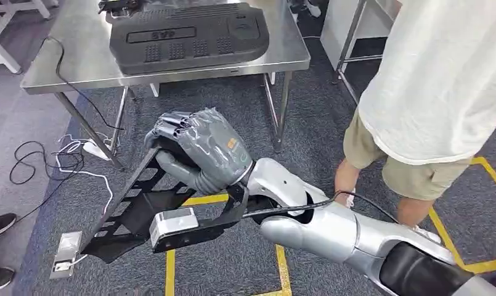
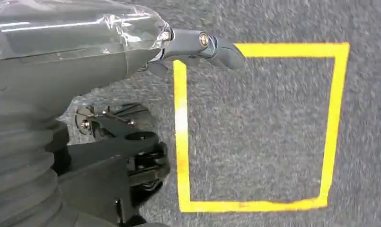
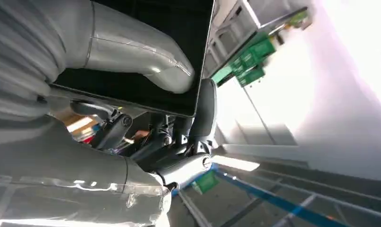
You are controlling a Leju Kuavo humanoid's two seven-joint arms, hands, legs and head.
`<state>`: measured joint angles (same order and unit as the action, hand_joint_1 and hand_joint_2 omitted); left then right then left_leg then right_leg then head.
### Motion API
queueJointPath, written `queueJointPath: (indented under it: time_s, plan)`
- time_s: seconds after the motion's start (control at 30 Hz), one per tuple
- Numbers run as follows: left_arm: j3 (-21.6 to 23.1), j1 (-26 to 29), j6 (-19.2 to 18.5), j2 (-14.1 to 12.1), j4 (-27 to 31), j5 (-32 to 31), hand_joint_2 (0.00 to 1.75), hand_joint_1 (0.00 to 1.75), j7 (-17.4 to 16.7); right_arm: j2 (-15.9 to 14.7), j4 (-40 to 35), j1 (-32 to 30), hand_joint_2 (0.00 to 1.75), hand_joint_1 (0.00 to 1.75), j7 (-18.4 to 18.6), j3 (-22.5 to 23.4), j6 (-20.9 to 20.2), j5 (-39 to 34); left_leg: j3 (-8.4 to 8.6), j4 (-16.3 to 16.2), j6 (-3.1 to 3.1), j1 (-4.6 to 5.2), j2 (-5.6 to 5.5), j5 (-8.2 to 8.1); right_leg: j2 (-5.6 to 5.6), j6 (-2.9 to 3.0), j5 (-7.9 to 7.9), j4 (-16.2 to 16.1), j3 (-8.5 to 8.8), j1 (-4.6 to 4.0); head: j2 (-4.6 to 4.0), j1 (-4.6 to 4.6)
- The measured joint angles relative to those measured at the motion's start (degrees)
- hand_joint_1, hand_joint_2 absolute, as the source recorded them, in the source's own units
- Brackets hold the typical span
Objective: Take the parts from the cabinet and place them on the table.
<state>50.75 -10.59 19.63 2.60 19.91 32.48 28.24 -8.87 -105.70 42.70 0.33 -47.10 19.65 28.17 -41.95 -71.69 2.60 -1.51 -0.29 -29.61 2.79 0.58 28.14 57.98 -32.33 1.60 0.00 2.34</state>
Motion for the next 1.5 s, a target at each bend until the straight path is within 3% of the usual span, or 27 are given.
queueJointPath:
  time_s: [0.03, 0.07, 0.1, 0.13, 0.23, 0.27, 0.3, 0.33, 0.4, 0.43, 0.47, 0.5, 0.57, 0.6, 0.63, 0.67, 0.7, 0.77, 1.17, 1.2, 1.23, 1.3, 1.33, 1.37, 1.47, 1.5]
  plan:
    - [0.00, -0.03, 0.00, -0.04, 0.00, 0.00, 1.75, 0.00, 0.00, 0.00, 0.00, 0.01, 1.75, 1.75, 0.00, 0.00, 0.00, 0.00, 2.59, 5.22, 0.18, -0.18, 0.57, 2.72, 0.49, -0.30, 0.31, 0.08, 0.37, 0.18, 0.00, -0.02]
    - [0.00, -0.04, 0.00, -0.07, 0.00, 0.02, 1.75, 0.00, 0.00, 0.00, 0.00, 0.02, 1.75, 1.75, 0.02, 0.00, 0.00, 0.02, 5.53, 11.07, 0.31, -0.29, 2.16, 5.32, 1.03, -0.72, 0.77, 0.21, 0.84, 0.24, 0.00, -0.07]
    - [0.00, -0.15, -0.02, -0.04, 0.00, 0.02, 1.75, 0.00, 0.00, 0.00, 0.00, 0.04, 1.75, 1.75, 0.00, 0.00, 0.00, 0.02, 6.07, 12.66, 0.19, 0.40, 3.50, 4.47, 1.35, -1.23, 1.14, 0.38, 0.93, -0.22, 0.00, -0.50]
    - [0.00, -0.14, -0.02, -0.04, 0.00, 0.04, 1.75, 0.00, 0.00, 0.00, 0.02, 0.13, 1.75, 1.75, 0.04, 0.00, -0.04, 0.00, 5.91, 12.79, -0.63, 0.29, 2.66, 4.71, 1.58, -1.52, 1.30, 0.45, 0.99, -0.32, 0.00, -0.35]
    - [0.00, 0.02, -0.02, -0.04, 0.00, 0.24, 1.75, 0.00, 0.00, 0.00, 0.09, 0.23, 1.75, 1.75, 0.04, 0.00, -0.07, 0.00, 5.67, 12.61, -1.70, 0.45, 1.73, 4.35, 2.47, -2.39, 1.50, -0.11, 1.66, -0.31, 0.00, -0.13]
    - [0.00, 0.01, -0.02, -0.04, 0.00, 0.30, 1.75, 0.00, 0.00, 0.00, 0.09, 0.29, 1.75, 1.75, 0.07, 0.00, -0.07, 0.00, 6.03, 13.00, -2.16, 0.04, 1.48, 4.48, 1.55, -2.76, 2.30, 0.39, 1.75, -0.02, 0.00, 0.00]
    - [-0.02, -0.11, -0.02, -0.04, 0.00, 0.31, 1.75, 0.00, 0.02, 0.00, 0.09, 0.36, 1.75, 1.75, 0.06, 0.00, -0.02, 0.02, 6.08, 13.08, -2.66, 0.06, 1.34, 4.43, -0.24, -2.63, 3.71, 2.55, 0.86, -0.03, 0.00, 0.20]
    - [0.00, -0.22, -0.02, -0.04, 0.00, 0.31, 1.75, 0.00, 0.00, 0.00, 0.11, 0.45, 1.75, 1.75, 0.09, 0.00, -0.02, 0.02, 6.08, 13.07, -3.04, 0.10, 1.24, 4.37, -1.43, -2.49, 5.88, 6.75, -1.28, -0.03, 0.00, 0.44]
    - [0.00, -0.21, -0.28, -0.04, 0.00, 0.31, 1.75, 0.00, 0.02, -0.02, 0.26, 0.29, 1.75, 1.75, 0.35, 0.00, 0.00, 0.09, 6.10, 13.05, -3.32, 0.33, 0.75, 4.20, -2.39, -2.43, 9.29, 15.92, -6.33, -0.31, 0.00, 1.03]
    - [0.00, -0.15, -0.44, -0.04, 0.00, 0.31, 1.75, 0.00, 0.02, -0.04, 0.35, 0.22, 1.75, 1.75, 0.48, 0.00, 0.00, 0.11, 6.12, 12.99, -3.43, 0.53, 0.47, 4.13, -2.51, -2.36, 9.57, 18.77, -8.24, -0.33, 0.00, 1.20]
    - [-0.02, -0.12, -0.46, -0.04, 0.00, 0.31, 1.75, 0.00, 0.02, -0.04, 0.39, 0.19, 1.75, 1.75, 0.52, 0.00, 0.02, 0.17, 6.26, 12.92, -3.53, 0.69, 0.11, 4.04, -2.51, -2.14, 8.08, 18.39, -8.63, -0.35, 0.00, 1.22]
    - [0.00, -0.12, -0.50, -0.04, 0.00, 0.31, 1.75, 0.00, 0.02, -0.07, 0.39, 0.20, 1.75, 1.75, 0.63, 0.00, 0.02, 0.20, 6.50, 12.86, -3.55, 0.80, -0.21, 3.89, -2.51, -1.82, 5.41, 15.26, -7.57, -0.38, 0.00, 1.29]
    - [0.00, -0.13, -0.52, -0.04, 0.00, 0.28, 1.75, 0.00, 0.02, -0.09, 0.39, 0.25, 1.75, 1.75, 0.68, 0.00, 0.04, 0.26, 7.16, 12.75, -3.35, 0.92, -0.75, 3.44, -2.67, -1.07, -0.72, 4.96, -3.34, -0.52, 0.00, 1.49]
    - [0.00, -0.13, -0.61, -0.02, 0.00, 0.28, 1.75, 0.00, 0.07, -0.09, 0.44, 0.23, 1.75, 1.75, 0.77, 0.00, 0.09, 0.28, 7.03, 12.73, -3.18, 0.87, -0.83, 3.30, -3.06, -0.75, -0.77, 2.59, -2.39, -0.60, 0.00, 1.44]
    - [0.00, -0.17, -0.66, -0.04, 0.00, 0.28, 1.75, 0.00, 0.13, -0.04, 0.46, 0.36, 1.75, 1.75, 0.98, 0.00, 0.18, 0.35, 6.65, 12.27, -2.81, 1.18, -1.10, 3.27, -3.11, -0.98, -0.70, 1.21, -2.23, -0.87, 0.00, 1.22]
    - [0.00, -0.08, -0.76, -0.04, 0.00, 0.31, 1.75, 0.00, 0.22, -0.07, 0.46, 0.34, 1.75, 1.75, 1.16, 0.00, 0.20, 0.42, 6.49, 12.28, -2.57, 1.08, -1.12, 3.20, -3.09, -1.12, -0.81, 1.17, -2.38, -0.83, 0.00, 1.18]
    - [0.00, 0.04, -0.83, -0.04, 0.00, 0.31, 1.75, 0.00, 0.31, -0.09, 0.46, 0.34, 1.75, 1.75, 1.22, 0.00, 0.20, 0.55, 6.56, 12.36, -2.96, 1.11, -1.19, 3.08, -3.13, -1.31, -0.76, 1.19, -2.33, -0.84, 0.00, 1.18]
    - [0.00, 0.02, -1.05, -0.04, 0.00, 0.33, 1.75, 0.00, 0.42, -0.02, 0.46, 0.39, 1.75, 1.75, 1.31, -0.02, 0.24, 0.74, 6.87, 12.57, -2.59, 0.90, -1.12, 3.12, -3.19, -1.10, -0.66, 1.15, -2.16, -1.08, 0.00, 1.14]
    - [0.00, 0.02, -1.11, -0.04, 0.00, 0.41, 1.75, 0.00, 0.48, -0.02, 0.46, 0.38, 1.75, 1.75, 1.70, -0.02, 0.44, 1.03, 7.57, 13.40, -1.87, 0.85, -1.13, 3.27, -3.18, -0.54, -0.38, 1.19, -1.82, -1.17, 0.00, 1.05]
    - [0.00, 0.02, -1.11, -0.04, 0.00, 0.42, 1.75, 0.00, 0.48, -0.02, 0.46, 0.38, 1.75, 1.75, 1.70, -0.02, 0.46, 1.03, 7.57, 13.40, -1.86, 0.85, -1.13, 3.26, -3.18, -0.54, -0.38, 1.19, -1.81, -1.17, 0.00, 1.05]
    - [0.00, -0.01, -1.11, -0.07, 0.00, 0.42, 1.75, 0.00, 0.48, -0.02, 0.46, 0.38, 1.75, 1.75, 1.73, -0.02, 0.50, 1.05, 7.43, 12.88, -2.18, 1.03, -1.13, 2.93, -3.14, -0.89, -0.60, 0.63, -1.63, -0.73, 0.00, 1.07]
    - [0.00, -0.01, -1.14, -0.07, 0.00, 0.42, 1.75, 0.00, 0.50, 0.00, 0.46, 0.50, 1.75, 1.75, 1.77, -0.02, 0.61, 1.09, 8.14, 14.23, -3.03, 1.13, -1.15, 3.27, -3.09, -1.29, -0.80, -0.15, -0.98, -0.93, 0.00, 0.79]
    - [0.00, 0.05, -1.14, -0.04, 0.07, 0.42, 1.75, 0.00, 0.48, 0.00, 0.48, 0.51, 1.75, 1.75, 1.81, -0.02, 0.63, 1.09, 9.38, 16.07, -3.18, 0.02, -1.08, 4.16, -3.03, -1.23, -0.57, -0.07, -0.49, -1.11, 0.00, 0.85]
    - [0.00, -0.01, -1.18, -0.04, 0.09, 0.39, 1.75, 0.00, 0.61, -0.02, 0.50, 0.64, 1.75, 1.75, 1.84, -0.02, 0.74, 1.09, 10.19, 17.05, -3.22, 0.12, -0.97, 4.42, -3.05, -1.43, 0.24, 1.52, -1.00, -1.17, 0.00, 1.01]
    - [0.00, 0.00, -1.29, -0.04, 0.09, 0.42, 1.75, 0.00, 0.61, -0.04, 0.55, 0.57, 1.75, 1.75, 1.90, -0.02, 0.98, 1.09, 10.66, 17.29, -3.26, -0.09, -0.81, 4.15, -3.04, -2.42, 5.84, 13.79, -7.43, -0.57, 0.00, 1.33]
    - [0.00, 0.06, -1.40, -0.04, 0.07, 0.41, 1.75, 0.00, 0.61, -0.11, 0.61, 0.41, 1.75, 1.75, 1.95, -0.02, 0.98, 1.09, 10.71, 17.20, -3.10, -0.21, -0.82, 3.98, -3.04, -2.74, 6.22, 16.25, -9.02, -0.26, 0.00, 1.36]
